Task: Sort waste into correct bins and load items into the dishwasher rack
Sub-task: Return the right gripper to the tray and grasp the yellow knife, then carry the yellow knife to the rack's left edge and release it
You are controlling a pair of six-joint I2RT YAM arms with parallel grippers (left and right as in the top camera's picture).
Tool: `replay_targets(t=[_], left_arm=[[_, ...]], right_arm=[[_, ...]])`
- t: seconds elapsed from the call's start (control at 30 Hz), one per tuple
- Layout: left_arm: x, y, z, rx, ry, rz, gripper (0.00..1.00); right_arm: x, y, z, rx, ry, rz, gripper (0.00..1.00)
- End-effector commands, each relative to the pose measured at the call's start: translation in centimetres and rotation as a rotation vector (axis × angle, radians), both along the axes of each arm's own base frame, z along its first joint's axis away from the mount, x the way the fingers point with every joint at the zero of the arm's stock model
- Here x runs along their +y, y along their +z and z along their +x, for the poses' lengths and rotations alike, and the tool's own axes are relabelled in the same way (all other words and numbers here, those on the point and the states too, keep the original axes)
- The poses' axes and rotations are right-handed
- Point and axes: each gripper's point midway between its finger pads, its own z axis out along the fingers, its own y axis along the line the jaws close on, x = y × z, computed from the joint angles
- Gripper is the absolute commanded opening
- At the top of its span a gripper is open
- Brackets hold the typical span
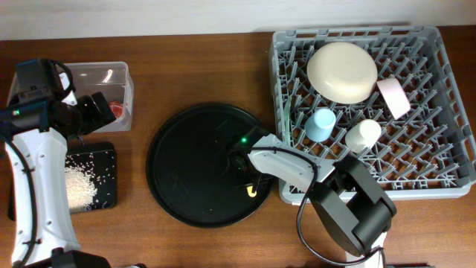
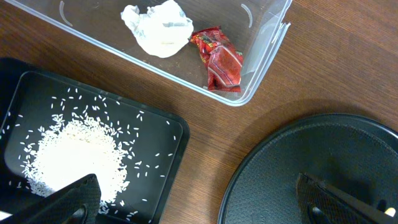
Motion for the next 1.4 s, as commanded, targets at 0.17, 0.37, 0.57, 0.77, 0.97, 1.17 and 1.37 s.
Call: replay_targets(t=[0.17,0.37,0.57,0.77,0.97,1.17,1.37], left_arm=[[0.2,1.0,0.0,-0.027,0.007,0.013,0.99],[0.2,1.0,0.0,-0.027,0.007,0.013,0.99],[0.2,1.0,0.0,-0.027,0.007,0.013,0.99],[0.2,1.0,0.0,-0.027,0.007,0.013,0.99],[0.2,1.0,0.0,-0.027,0.007,0.013,0.99],[0.2,1.0,0.0,-0.027,0.007,0.013,0.99],[0.2,1.0,0.0,-0.027,0.007,0.013,0.99]], right_arm=[[-0.6,-0.6,-0.7,0.022,-0.003,-0.018,0.17],[0.2,1.3,0.4,-0.001,0.004,-0.012,0.15],[1.6,4.7,2.2,-0.058,0.031,0.03,0.15],[-0.6,13.9,7.6,-0.187,-0.042,0.033,0.15],[-8.6,17.2,12.2,-0.257,-0.178,-0.003,0.19],[-13.2,15.7,14.1,-0.259,-0.251,-0.022,0.19],[-12.7,9.7,14.3,-0.264,-0.222,-0.018,0.19]])
